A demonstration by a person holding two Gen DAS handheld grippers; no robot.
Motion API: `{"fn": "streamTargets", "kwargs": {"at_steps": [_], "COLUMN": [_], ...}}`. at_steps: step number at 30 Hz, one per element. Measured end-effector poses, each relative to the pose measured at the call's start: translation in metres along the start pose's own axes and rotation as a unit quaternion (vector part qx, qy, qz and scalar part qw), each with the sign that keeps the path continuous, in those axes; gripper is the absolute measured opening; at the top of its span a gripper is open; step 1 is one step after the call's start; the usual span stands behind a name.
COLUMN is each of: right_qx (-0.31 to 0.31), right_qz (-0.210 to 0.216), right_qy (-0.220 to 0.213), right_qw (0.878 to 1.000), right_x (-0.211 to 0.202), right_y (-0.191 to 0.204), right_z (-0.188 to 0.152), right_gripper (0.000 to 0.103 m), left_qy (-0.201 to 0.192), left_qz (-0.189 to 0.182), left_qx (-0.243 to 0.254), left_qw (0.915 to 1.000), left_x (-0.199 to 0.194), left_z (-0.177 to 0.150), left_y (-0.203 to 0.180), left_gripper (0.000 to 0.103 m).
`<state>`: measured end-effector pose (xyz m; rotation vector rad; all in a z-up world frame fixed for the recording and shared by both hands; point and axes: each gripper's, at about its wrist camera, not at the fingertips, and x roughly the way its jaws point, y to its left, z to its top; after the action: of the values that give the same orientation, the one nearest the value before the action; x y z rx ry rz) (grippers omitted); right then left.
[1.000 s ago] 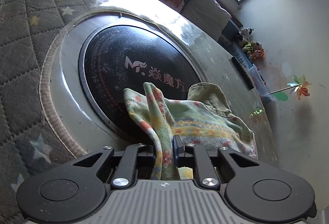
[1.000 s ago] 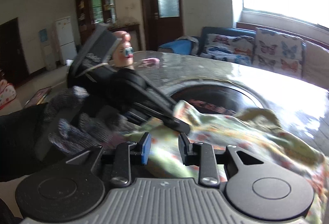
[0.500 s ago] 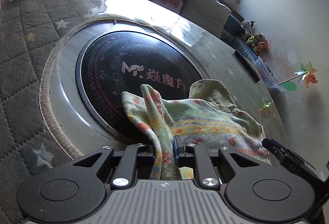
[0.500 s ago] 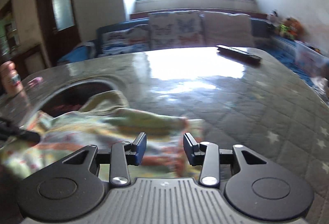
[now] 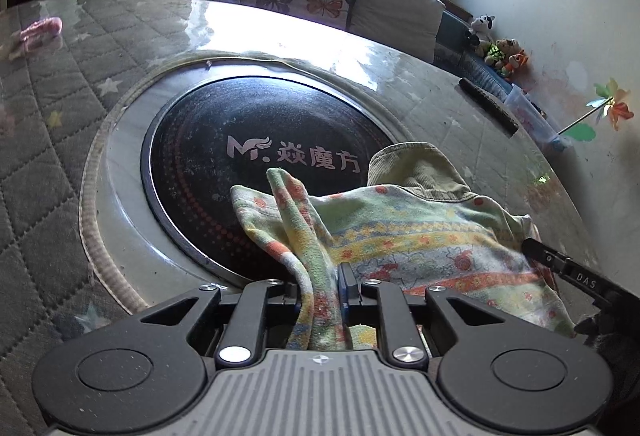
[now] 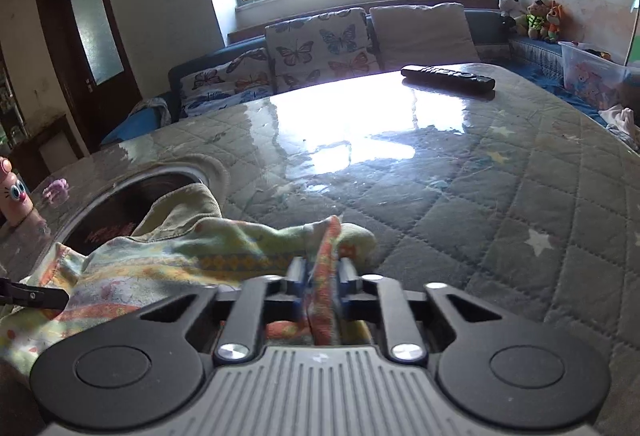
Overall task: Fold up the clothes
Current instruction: 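Lift the folded shirt with both grippers and carry it across the table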
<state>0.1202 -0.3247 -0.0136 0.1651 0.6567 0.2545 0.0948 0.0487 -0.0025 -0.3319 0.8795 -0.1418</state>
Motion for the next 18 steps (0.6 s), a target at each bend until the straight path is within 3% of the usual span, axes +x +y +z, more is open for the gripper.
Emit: {"fn": "streamTargets", "kwargs": {"at_steps": [8,18], "right_qx": [-0.006,-0.008], "right_qz": [-0.003,-0.079], "right_qy": [-0.049,-0.099], "right_qw": [0.999,0.992], "right_x": [-0.050,-0.091], "right_y": [-0.008,-0.054], "right_z": [0.012,0.037], "right_gripper": [0.005,0.005], "left_qy": [-0.027,-0.028], "left_qz": [-0.016,-0.055], "left_qx": [0.052,0.125], "left_qw": [0.9981,0.9902], "left_x": [-0.008,0.021], "left_z": [0.020,0.035], "left_y": [-0.039,-0.131], "left_gripper": [0.010,0.010]}}
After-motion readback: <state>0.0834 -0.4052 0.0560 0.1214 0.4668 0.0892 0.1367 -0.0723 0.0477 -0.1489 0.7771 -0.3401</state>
